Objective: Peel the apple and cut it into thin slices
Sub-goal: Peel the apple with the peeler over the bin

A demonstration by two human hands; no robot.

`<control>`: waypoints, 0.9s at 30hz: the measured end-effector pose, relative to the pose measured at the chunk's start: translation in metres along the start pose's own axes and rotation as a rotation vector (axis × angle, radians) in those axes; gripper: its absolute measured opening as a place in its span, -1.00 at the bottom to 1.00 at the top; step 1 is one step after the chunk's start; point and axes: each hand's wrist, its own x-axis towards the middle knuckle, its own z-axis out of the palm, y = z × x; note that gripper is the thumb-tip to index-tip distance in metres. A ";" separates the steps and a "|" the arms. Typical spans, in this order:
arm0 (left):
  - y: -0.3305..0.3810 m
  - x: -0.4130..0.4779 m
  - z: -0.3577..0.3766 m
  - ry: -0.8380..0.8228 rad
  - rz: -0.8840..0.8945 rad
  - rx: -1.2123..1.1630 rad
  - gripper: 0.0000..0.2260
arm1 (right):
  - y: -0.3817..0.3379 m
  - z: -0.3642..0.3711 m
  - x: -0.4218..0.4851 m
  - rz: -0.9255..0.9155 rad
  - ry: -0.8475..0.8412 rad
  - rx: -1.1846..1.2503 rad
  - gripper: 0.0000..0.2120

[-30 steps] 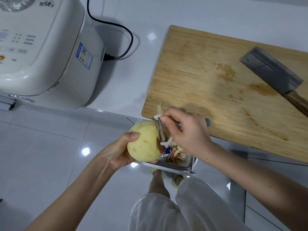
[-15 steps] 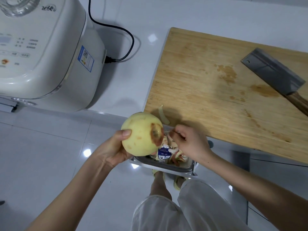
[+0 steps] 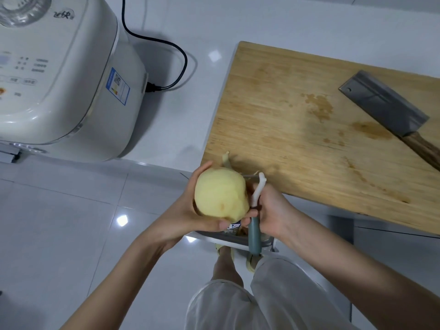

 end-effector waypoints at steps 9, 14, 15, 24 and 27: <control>0.012 0.002 0.004 0.025 -0.357 -0.222 -0.48 | 0.015 0.004 -0.012 -0.477 0.007 -0.327 -0.76; 0.012 0.000 0.006 -0.009 -0.415 -0.344 -0.45 | 0.006 -0.008 -0.016 -0.890 0.046 -0.884 -0.68; 0.012 0.001 0.007 -0.010 -0.422 -0.356 -0.42 | 0.003 -0.010 -0.016 -1.004 0.083 -1.007 -0.71; 0.012 0.001 0.013 -0.056 -0.552 -0.607 -0.46 | -0.018 -0.005 -0.018 -1.315 -0.016 -1.191 -0.67; 0.014 0.001 0.012 -0.007 -0.543 -0.592 -0.51 | -0.023 -0.002 -0.025 -1.501 0.032 -1.333 -0.71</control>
